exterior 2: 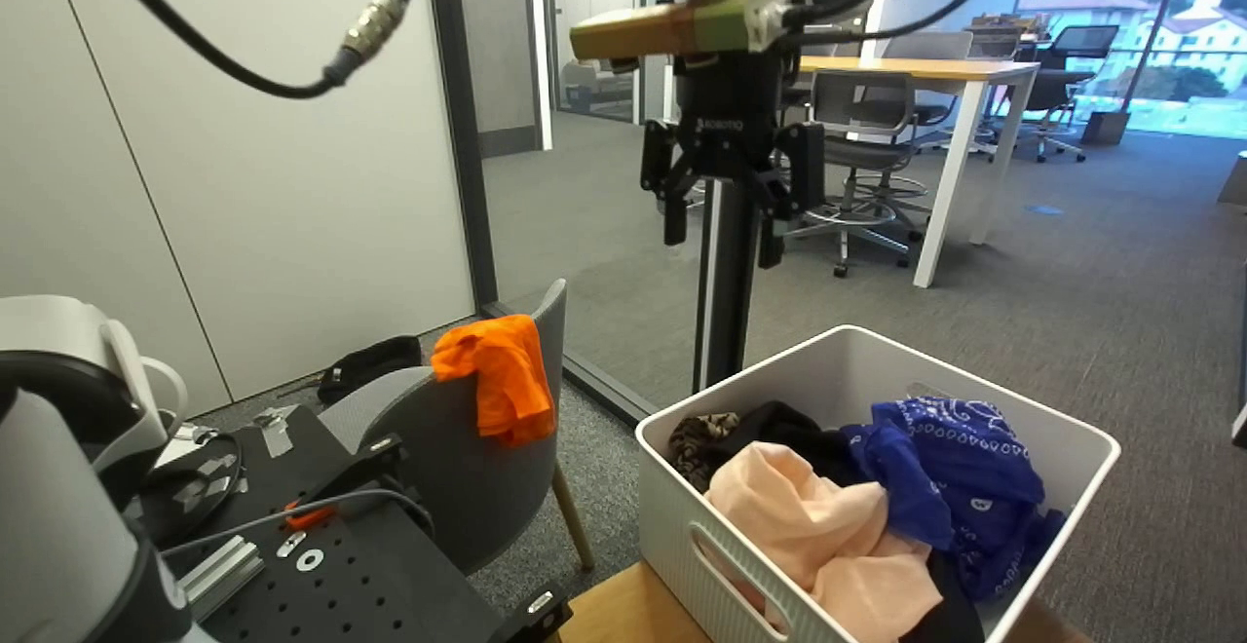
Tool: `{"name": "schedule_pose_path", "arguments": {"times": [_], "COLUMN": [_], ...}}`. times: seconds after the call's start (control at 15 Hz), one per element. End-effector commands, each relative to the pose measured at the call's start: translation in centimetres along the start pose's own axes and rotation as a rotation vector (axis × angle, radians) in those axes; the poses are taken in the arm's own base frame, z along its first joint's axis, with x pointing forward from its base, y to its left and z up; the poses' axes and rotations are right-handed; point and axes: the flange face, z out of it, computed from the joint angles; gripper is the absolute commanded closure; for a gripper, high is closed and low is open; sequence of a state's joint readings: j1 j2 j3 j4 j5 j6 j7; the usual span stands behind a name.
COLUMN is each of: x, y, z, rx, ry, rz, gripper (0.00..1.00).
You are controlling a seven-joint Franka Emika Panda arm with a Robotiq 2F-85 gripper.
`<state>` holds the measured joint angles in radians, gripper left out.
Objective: Pick up the blue cloth from the headrest of the chair and put it in the box
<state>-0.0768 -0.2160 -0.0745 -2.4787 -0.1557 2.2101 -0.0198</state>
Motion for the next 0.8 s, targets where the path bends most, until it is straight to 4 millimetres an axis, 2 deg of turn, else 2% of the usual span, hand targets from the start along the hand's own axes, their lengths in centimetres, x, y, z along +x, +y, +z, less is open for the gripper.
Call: {"name": "schedule_pose_path", "arguments": {"times": [0.0,0.33,0.4,0.6,0.73], "x": [-5.5,-12.3,-13.4,-16.6,-17.8], "y": [-0.6,-0.7,-0.7,-1.4,-1.9], "z": [-5.0,-12.6,-13.7,-15.0,-15.2], "rx": [0.068,0.105,0.113,0.13,0.138], "ry": [0.052,0.076,0.063,0.042,0.032], "rz": [0.026,0.086,0.09,0.098,0.104], "gripper": [0.0,0.0,0.0,0.0,0.0]}}
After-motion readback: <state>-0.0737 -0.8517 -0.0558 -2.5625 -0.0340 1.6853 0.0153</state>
